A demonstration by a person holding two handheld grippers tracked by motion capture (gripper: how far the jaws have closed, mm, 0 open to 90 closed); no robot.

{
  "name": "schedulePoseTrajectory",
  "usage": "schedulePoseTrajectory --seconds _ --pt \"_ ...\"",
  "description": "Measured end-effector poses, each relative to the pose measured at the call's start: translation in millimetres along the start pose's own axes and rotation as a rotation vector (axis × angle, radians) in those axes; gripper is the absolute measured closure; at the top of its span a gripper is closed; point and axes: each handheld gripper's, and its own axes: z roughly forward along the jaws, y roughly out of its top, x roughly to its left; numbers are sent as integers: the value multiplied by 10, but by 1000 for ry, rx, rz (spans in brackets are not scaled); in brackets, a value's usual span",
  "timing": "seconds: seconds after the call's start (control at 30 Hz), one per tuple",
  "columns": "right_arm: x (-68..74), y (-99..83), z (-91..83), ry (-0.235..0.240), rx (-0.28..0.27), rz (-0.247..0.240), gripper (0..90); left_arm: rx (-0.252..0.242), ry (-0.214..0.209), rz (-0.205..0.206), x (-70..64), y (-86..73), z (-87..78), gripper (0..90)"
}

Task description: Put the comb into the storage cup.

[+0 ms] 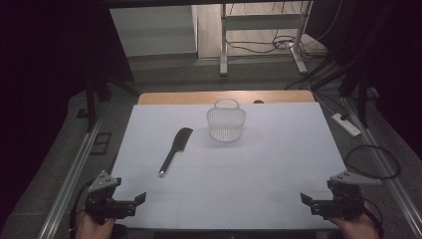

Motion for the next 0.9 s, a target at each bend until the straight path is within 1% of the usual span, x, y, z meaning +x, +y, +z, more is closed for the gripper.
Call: schedulePoseTrajectory --seconds 0.13,0.17,0.3,0.73,0.9 --pt "7 8 16 1 9 -9 0 -4 -5 -8 10 -7 -5 0" --pt "17 11 23 -1 15 -18 0 0 -6 -9 13 -6 -2 0" --pt "31 9 19 -2 12 -30 0 3 -6 -14 15 -4 4 0" --pt "31 12 27 2 18 -33 0 25 -13 -24 28 6 20 0" --pt "30 11 27 6 17 -35 0 37 -11 -21 22 16 33 0"
